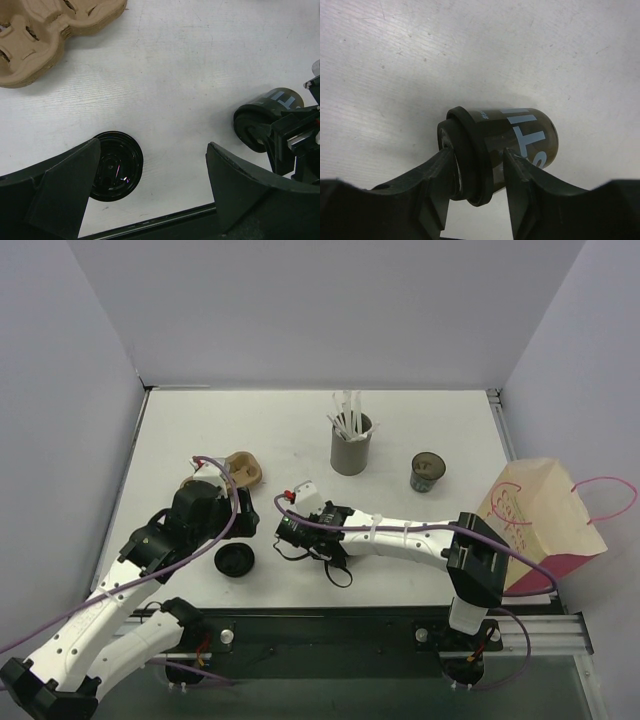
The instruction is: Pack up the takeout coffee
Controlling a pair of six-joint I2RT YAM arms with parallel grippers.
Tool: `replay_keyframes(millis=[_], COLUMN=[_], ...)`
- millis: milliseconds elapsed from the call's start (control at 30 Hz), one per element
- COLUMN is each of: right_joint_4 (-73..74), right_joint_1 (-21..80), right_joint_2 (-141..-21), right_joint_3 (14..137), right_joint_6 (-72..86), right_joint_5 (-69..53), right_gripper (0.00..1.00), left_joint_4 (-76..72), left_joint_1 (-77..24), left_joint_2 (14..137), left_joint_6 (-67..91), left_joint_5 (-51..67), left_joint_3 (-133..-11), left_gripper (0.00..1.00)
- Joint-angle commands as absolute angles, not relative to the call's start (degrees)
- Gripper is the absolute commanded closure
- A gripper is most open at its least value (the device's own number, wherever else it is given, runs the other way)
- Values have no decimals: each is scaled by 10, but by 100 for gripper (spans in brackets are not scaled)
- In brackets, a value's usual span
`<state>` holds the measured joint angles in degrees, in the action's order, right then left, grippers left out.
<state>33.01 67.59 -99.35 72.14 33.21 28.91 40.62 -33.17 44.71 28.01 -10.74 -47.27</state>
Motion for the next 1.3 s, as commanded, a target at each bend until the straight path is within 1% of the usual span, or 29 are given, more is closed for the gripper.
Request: replay_keyframes(millis=[0, 33, 133, 233, 367, 567, 733, 833, 867, 900, 1033, 1067, 1100, 1200, 1267], right_joint_4=[375, 375, 374, 368, 364, 340, 224, 117, 90, 35, -59, -83, -142, -225, -251], right_joint_1=[681, 681, 681, 681, 680, 674, 629, 584, 554, 539, 487, 473, 453, 419, 413], right_joint_2=[-996, -996, -996, -991, -983, -936, -862, -805, -782, -773, -760, -763, -766, -796, -804], right_joint_3=[721, 720, 719, 716, 711, 698, 650, 590, 572, 549, 531, 525, 517, 509, 504], right_joint_6=[337, 335, 330, 326, 322, 311, 291, 316, 322, 326, 364, 393, 409, 463, 481], right_joint_5=[337, 339, 341, 338, 340, 345, 273, 170, 137, 121, 83, 65, 42, 11, 27], right_gripper=[63, 69, 76, 81, 85, 86, 87, 87, 87, 87, 87, 87, 87, 87, 87], left_joint_4=[400, 400, 400, 400, 398, 398, 400, 404, 404, 403, 398, 399, 399, 396, 399], left_joint_1=[-330, -330, -330, -330, -330, -330, -330, -330, -330, -330, -329, -330, -330, -330, -330], left_joint_2=[442, 443, 441, 441, 442, 443, 443, 435, 428, 423, 392, 379, 373, 352, 345], left_joint_6=[274, 275, 275, 275, 275, 275, 275, 277, 276, 277, 276, 276, 276, 276, 276], left_joint_5=[-117, -117, -118, -119, -120, -120, -123, -134, -135, -137, -161, -164, -168, -178, -183], left_joint_3=[-481, -480, -480, -480, -480, -481, -482, -483, -485, -486, -485, -485, -484, -481, -478], left_gripper=[4, 4, 4, 4, 4, 4, 4, 4, 4, 4, 5, 5, 5, 5, 5])
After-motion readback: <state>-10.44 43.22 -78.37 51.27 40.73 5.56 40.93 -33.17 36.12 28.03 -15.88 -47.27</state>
